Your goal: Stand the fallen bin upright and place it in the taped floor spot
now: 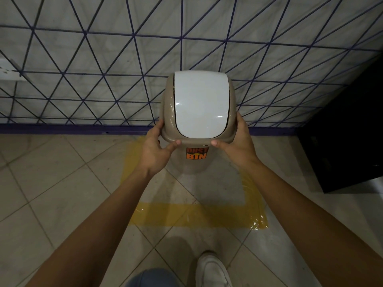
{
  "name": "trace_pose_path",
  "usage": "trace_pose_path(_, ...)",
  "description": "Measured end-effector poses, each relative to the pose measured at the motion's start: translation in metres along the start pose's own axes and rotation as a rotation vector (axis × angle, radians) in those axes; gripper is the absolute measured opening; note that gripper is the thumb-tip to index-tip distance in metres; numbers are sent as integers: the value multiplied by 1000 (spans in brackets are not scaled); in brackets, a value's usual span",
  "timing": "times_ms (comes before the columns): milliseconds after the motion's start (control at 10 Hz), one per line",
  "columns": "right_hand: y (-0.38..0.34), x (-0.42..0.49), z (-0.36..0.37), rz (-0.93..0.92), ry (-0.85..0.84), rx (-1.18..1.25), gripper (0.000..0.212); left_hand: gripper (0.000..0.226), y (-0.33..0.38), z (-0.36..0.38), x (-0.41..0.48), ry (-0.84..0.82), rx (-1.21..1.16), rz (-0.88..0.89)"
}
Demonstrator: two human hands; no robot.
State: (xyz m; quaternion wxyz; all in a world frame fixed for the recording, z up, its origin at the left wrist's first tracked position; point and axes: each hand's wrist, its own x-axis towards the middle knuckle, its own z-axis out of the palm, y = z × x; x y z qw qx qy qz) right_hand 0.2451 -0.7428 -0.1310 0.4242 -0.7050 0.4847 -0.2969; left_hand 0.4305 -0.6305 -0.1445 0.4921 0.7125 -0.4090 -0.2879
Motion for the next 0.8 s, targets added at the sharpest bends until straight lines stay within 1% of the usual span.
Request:
trace_pose_path(200, -2, 0, -1, -5, 2, -21, 106, 78, 2, 1, -1, 2, -11, -25)
trace_pose_path(300, -2, -1, -3, -16, 4, -38, 102, 76, 4, 2, -1, 45, 31, -48)
trace_pose_path(400, -2, -7, -7, 15, 15, -46, 98, 73, 9, 3, -3, 101, 105, -53)
trace_pose_path(500, -3, -14, -13, 56, 29, -73, 101, 74, 17, 4, -9, 189, 204, -10)
trace_pose_path(600, -13, -19, -24, 63, 21, -127, 102, 74, 28, 2, -16, 223, 237, 47)
trace_pose_path(700, -31, -19, -38, 50, 42, -141, 99, 66, 47, -3, -19, 265, 317, 133)
trace_pose_path(800, -61, -17, -56, 53, 61, -162, 93, 60, 78, -9, -19, 252, 453, 169)
